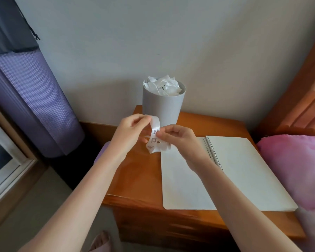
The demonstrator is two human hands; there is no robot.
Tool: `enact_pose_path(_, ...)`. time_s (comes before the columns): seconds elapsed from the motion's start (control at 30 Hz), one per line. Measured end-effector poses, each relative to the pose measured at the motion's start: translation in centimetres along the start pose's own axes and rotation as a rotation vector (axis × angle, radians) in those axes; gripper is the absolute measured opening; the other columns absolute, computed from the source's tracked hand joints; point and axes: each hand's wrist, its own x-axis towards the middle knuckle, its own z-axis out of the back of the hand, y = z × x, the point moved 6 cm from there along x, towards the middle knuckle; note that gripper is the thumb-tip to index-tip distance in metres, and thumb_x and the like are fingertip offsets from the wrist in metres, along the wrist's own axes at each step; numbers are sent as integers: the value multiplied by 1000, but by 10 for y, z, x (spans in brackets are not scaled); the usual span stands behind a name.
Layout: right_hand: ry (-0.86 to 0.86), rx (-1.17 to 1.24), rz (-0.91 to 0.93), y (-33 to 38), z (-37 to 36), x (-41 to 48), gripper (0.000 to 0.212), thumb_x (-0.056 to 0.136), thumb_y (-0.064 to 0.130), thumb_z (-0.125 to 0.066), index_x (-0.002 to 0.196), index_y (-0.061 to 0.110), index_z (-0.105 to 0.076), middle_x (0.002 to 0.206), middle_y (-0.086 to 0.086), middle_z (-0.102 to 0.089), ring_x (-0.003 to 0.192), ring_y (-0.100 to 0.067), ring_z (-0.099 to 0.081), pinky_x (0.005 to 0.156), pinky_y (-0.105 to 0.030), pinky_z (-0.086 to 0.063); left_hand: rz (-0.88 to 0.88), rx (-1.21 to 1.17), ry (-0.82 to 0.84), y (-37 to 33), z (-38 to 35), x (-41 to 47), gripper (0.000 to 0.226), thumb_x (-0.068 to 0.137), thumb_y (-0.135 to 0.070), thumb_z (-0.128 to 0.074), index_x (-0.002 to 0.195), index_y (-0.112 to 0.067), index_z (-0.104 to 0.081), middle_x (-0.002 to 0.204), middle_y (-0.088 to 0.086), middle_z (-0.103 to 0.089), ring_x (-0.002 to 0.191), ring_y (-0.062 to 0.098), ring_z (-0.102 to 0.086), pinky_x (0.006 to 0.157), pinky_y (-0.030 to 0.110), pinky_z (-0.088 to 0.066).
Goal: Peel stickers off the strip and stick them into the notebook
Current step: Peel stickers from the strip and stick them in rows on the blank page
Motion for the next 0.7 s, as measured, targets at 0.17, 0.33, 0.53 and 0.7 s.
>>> enact_pose_path(0.17,-94,-120,103,-1,6,6,15,80,23,-74,92,16,-68,86,5,-71,88,-6,-65,88,-28,-48,33,-33,40,15,-7,1,29,91,-34,-54,110,-14,-64,98,5,-70,88,12,-68,70,17,-57)
enact_pose_path(0.33,-168,-292,210,2,12,8,11,79,40,-71,82,34,-62,85,18,-69,103,4,-51,105,-45,-26,-60,56,66,13,-12,3,19,89,-25,-61,102,-13,-67,88,1,-70,73,-3,-66,59,8,-49)
enact_pose_path(0.53,-169,-338,294,5,8,12,10,79,41,-70,86,34,-67,83,20,-69,92,-6,-61,95,-40,-40,-58,58,47,18,-11,8,17,87,-26,-62,100,-16,-69,87,-3,-70,74,1,-68,60,11,-53)
enact_pose_path(0.7,-141,-201,292,3,11,12,8,81,19,-73,89,20,-72,82,9,-72,77,-4,-65,69,-18,-50,-69,117,55,17,-10,11,17,85,-28,-64,99,-20,-68,87,-7,-68,82,8,-67,70,12,-53)
